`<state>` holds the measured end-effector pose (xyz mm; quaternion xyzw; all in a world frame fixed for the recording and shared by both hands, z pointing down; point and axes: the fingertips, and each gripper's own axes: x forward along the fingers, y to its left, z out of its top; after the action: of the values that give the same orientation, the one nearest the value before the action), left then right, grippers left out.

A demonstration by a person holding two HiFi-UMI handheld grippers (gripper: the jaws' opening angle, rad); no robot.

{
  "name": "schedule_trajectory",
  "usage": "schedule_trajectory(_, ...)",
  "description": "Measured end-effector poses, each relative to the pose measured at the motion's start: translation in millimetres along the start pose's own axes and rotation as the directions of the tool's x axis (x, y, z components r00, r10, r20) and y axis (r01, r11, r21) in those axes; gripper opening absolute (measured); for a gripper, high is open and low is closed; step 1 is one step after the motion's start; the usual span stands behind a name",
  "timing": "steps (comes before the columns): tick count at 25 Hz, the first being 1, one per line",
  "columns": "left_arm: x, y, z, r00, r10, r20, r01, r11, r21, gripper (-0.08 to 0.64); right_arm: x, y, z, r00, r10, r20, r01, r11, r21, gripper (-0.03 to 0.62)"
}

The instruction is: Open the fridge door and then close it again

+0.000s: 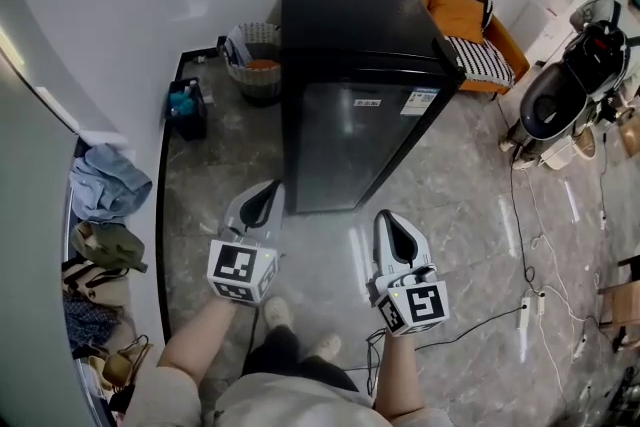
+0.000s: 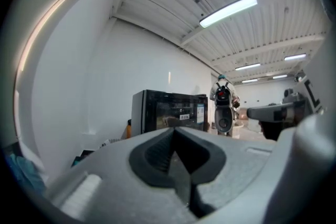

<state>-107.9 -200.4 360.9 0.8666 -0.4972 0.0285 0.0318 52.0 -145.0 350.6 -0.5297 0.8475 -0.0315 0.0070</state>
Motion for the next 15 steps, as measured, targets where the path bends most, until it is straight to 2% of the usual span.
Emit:
schedule_trajectory(5,-27.0,-20.8,19.8,0.999,0.019,0.029,-0.02,0.999,0.029,0.002,-17.1,8.0,11.9,1.0,0.024,0.009,-0.024,1.0,-0.004,-0.011)
schedule_trajectory(15,-75.1,-53.6,47.3,0.996,0.05,0.068,-0.05,0.999,0.002,0.002,-51.1,24.3,42.4,0.996,0.075,0.041,-0.074,0.997,-0.027,-0.012)
